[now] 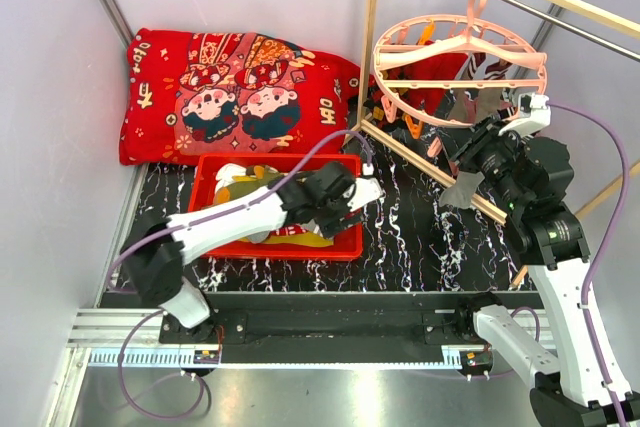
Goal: Clip the socks to the hanger
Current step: Pick up the sock from the bin.
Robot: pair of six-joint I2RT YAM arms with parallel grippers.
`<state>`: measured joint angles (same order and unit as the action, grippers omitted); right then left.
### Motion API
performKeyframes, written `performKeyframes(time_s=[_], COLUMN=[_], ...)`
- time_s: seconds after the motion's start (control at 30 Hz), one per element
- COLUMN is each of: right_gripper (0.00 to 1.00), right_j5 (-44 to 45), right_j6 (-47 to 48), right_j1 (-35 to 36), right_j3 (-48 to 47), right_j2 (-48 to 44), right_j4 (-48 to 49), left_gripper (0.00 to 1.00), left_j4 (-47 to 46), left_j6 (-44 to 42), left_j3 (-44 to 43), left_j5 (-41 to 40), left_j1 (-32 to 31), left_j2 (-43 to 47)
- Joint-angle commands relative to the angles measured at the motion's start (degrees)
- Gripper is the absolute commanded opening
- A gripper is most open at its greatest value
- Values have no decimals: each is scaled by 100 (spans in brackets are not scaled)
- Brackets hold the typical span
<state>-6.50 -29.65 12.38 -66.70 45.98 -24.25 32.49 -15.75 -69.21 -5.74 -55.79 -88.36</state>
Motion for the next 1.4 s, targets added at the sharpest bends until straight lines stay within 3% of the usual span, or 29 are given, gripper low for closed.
performKeyframes(time_s=[0.0,0.47,0.63,0.73,0.8,0.97,1.13,1.37], right_gripper=[0,0,0,0,0,0,0,0], right_j5=[114,123,123,123,123,140,149,158], right_j6=[91,240,249,249,249,258,267,293], right_j1=[10,10,19,10,10,10,10,10], right_j3=[43,8,8,8,-1,-1,-19,-45], right_j2=[-89,-98,-106,-115,-124,-124,-141,-142], right_j4=[228,228,237,237,237,237,237,236], left_gripper=[75,75,71,58,43,34,11,3], left_j4=[530,908,917,952,1022,1022,1040,1005], left_j6=[-350,-534,-561,-526,-500,-412,-333,-201], left_j3=[-637,-1191,-1323,-1349,-1350,-1270,-1235,-1077], left_j5=[-551,-885,-833,-754,-710,-630,-490,-314], left_j1=[7,7,7,15,7,7,16,50], left_j2=[-524,-2176,-2510,-2608,-2616,-2529,-2389,-1274])
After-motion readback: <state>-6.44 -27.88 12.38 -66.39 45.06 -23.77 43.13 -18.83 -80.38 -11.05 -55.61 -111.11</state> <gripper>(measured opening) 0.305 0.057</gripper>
